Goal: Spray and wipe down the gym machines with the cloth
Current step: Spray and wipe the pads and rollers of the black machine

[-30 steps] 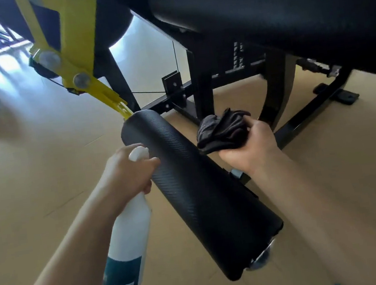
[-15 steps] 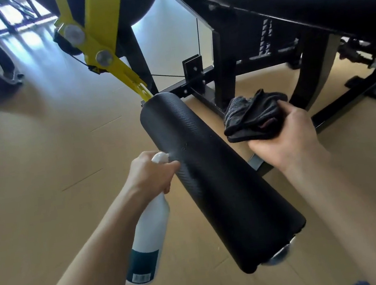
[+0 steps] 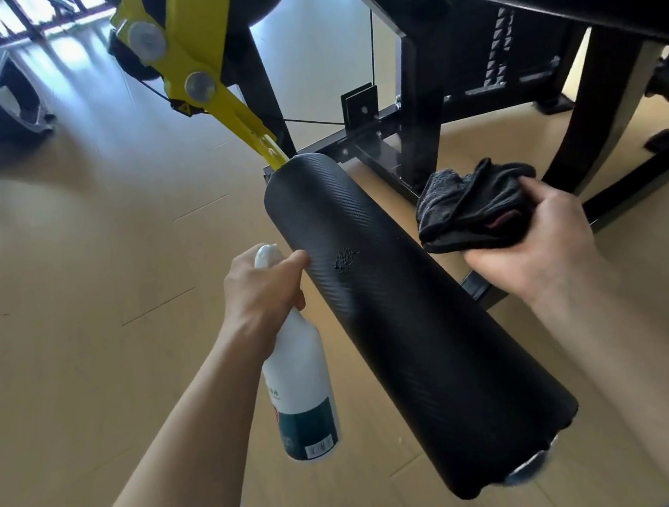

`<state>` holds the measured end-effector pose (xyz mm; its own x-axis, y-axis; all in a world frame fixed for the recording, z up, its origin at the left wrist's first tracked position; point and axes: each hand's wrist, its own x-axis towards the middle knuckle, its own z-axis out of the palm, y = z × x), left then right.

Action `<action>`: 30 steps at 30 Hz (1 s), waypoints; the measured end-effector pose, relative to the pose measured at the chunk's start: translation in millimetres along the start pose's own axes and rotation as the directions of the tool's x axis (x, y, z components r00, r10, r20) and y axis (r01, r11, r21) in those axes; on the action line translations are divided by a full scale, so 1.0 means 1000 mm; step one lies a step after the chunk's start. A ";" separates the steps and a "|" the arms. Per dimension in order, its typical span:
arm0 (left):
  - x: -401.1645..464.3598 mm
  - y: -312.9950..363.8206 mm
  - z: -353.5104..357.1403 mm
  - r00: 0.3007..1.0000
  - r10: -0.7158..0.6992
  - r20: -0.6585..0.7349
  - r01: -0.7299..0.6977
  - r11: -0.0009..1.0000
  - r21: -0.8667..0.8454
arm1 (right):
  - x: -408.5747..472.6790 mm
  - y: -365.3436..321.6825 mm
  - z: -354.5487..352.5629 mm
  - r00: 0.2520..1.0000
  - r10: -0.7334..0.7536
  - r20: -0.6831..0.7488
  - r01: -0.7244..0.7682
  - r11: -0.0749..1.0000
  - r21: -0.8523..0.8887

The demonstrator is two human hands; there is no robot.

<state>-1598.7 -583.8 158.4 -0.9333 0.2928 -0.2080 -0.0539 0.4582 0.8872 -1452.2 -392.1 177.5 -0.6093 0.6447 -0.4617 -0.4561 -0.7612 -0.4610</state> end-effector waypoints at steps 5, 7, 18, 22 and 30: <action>-0.010 0.004 -0.006 0.985 -0.028 0.173 0.023 0.999 0.030 | -0.002 -0.002 0.001 0.998 -0.035 -0.044 0.032 0.998 -0.047; -0.013 0.007 -0.008 0.968 -0.050 0.246 0.022 0.993 0.115 | -0.003 -0.003 0.000 0.998 -0.041 -0.055 0.037 0.997 -0.068; -0.025 0.001 -0.028 0.742 -0.226 0.632 -0.077 0.907 0.415 | 0.004 -0.005 -0.008 0.998 0.009 -0.066 -0.014 0.998 -0.068; -0.026 0.002 -0.025 0.743 -0.216 0.634 -0.091 0.905 0.416 | -0.001 0.003 -0.005 1.000 0.010 -0.023 -0.013 0.986 -0.166; -0.009 -0.016 -0.029 0.956 -0.011 0.293 -0.018 0.995 0.093 | -0.018 0.025 0.006 0.969 -0.171 0.176 0.244 0.752 -0.612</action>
<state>-1599.3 -618.0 158.0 -0.7879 0.5207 -0.3288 -0.0041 0.5294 0.8483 -1456.6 -422.9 178.3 -0.6272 0.7426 -0.2351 -0.0947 -0.3723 -0.9233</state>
